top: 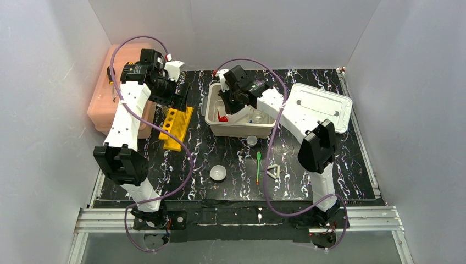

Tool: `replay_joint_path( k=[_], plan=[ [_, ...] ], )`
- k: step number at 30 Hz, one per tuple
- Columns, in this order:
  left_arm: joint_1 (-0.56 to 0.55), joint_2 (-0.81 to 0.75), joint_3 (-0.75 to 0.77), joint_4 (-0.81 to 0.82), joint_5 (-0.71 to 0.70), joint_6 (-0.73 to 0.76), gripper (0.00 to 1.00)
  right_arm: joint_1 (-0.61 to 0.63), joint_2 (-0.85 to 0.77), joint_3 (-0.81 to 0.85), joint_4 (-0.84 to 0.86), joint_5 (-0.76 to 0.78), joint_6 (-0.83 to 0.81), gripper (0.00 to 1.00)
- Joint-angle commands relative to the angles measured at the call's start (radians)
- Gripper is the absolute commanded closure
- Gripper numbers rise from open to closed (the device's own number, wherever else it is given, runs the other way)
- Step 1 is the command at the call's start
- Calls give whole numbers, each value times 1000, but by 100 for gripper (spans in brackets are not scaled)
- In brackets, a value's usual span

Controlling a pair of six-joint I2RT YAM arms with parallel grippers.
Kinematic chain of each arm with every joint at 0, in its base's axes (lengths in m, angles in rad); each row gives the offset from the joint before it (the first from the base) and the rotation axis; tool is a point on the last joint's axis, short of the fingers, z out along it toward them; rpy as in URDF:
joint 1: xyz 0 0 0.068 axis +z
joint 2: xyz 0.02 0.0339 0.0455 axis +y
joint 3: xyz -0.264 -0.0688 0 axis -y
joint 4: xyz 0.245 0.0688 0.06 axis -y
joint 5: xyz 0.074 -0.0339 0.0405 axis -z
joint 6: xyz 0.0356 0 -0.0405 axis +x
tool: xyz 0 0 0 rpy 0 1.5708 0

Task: Organize the chemistry lab equipment
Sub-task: Place the chemistry item in the storage box.

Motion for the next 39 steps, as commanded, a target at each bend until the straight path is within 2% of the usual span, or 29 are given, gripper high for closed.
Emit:
replay_joint_path(
  k=[1, 21, 39],
  plan=[
    [8, -56, -9, -13, 5, 9, 2, -5, 38, 2, 11, -15, 2, 99],
    [16, -54, -4, -11, -5, 19, 1, -5, 140, -54, 71, -61, 12, 99],
    [17, -57, -11, -11, -16, 27, 1, -5, 246, -19, 112, -28, 6, 99]
  ],
)
